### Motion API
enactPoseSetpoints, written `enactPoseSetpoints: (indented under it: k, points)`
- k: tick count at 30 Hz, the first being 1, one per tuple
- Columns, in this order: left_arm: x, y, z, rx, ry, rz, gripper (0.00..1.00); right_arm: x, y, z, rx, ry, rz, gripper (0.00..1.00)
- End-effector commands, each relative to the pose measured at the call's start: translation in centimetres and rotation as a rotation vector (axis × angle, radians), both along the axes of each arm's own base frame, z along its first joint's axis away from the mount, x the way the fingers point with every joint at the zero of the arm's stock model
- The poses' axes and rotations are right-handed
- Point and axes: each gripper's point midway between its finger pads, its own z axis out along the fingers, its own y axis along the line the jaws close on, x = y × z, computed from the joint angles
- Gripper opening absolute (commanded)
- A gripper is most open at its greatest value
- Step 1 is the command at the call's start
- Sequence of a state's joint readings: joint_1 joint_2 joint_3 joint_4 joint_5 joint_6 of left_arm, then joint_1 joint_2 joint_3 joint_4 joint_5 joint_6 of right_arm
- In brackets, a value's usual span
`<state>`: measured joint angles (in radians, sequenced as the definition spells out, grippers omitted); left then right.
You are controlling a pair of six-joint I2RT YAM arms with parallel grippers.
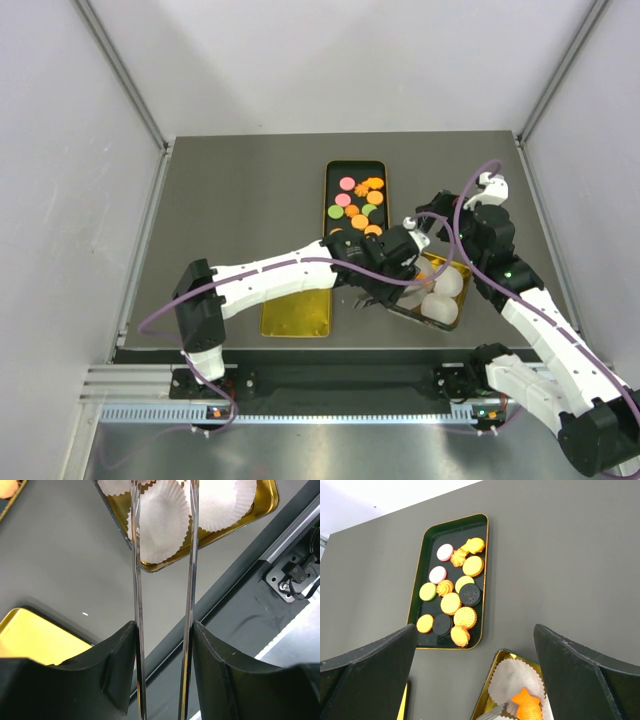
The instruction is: Pack the cookies
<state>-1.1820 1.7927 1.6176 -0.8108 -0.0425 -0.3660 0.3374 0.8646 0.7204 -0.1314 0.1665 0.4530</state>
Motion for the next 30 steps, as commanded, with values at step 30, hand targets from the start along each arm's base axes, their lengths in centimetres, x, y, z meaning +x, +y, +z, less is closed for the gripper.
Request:
enactPoseSetpoints:
  k: [30]
  points:
    - [2.4, -1.7, 0.7, 0.022, -0.097, -0.008, 0.51, 0.2, -0.2, 2.3, 0.014, -0.066, -0.005, 1.0]
